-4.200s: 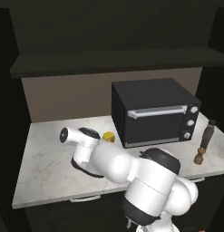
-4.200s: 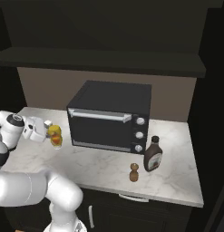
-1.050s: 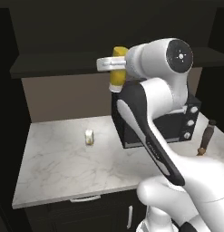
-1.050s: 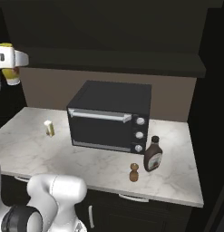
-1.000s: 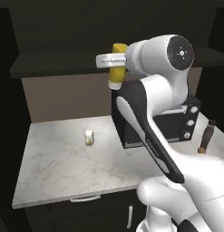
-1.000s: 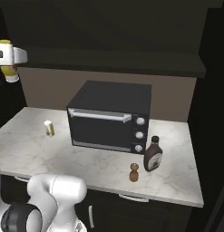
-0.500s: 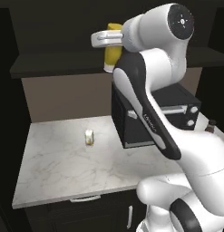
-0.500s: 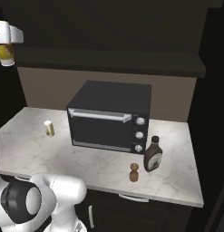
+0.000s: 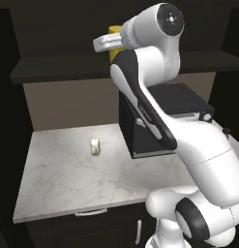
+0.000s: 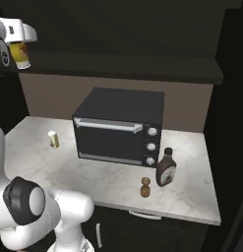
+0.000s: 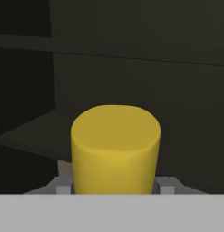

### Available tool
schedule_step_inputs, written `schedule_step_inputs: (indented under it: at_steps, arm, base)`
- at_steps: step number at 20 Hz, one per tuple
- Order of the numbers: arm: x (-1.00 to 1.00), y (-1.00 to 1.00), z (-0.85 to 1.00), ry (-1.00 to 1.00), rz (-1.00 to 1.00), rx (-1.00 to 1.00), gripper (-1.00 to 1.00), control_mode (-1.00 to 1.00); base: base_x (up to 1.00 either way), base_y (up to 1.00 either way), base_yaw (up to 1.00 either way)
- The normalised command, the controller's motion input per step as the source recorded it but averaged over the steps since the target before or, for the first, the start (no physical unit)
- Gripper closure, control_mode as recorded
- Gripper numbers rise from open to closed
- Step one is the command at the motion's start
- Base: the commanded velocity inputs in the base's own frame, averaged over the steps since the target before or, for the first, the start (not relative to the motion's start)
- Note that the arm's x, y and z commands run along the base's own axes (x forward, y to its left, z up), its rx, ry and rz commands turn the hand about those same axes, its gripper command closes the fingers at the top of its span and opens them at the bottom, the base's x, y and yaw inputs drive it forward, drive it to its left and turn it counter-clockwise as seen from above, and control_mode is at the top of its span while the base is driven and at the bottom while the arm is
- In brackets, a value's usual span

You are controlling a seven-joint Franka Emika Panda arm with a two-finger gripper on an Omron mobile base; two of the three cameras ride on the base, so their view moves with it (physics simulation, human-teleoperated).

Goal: There are various items on the counter. Only move the condiments/shakers into the cabinet.

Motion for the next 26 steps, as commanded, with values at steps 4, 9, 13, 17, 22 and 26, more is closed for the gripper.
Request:
schedule_step_inputs:
  at_steps: [4, 9, 13, 17, 22, 26]
  arm:
    - [0.55, 0.0, -0.22, -0.06, 0.0, 0.0, 1.0, -1.0]
    - [0.63, 0.0, -0.27, -0.03, 0.0, 0.0, 1.0, -1.0]
    - [0.64, 0.0, -0.17, -0.02, 0.0, 0.0, 1.0, -1.0]
    - [0.67, 0.0, -0.01, 0.0, 0.0, 0.0, 1.0, -1.0]
    - [0.61, 0.0, -0.05, 0.0, 0.0, 0.0, 1.0, -1.0]
    - [0.43, 0.0, -0.1, 0.0, -0.04, 0.0, 1.0, -1.0]
  base:
    - [0.0, 0.0, 0.0]
    - [0.0, 0.0, 0.0]
    - [0.0, 0.0, 0.0]
    - [0.0, 0.0, 0.0]
    - [0.0, 0.0, 0.0]
    - [0.0, 0.0, 0.0]
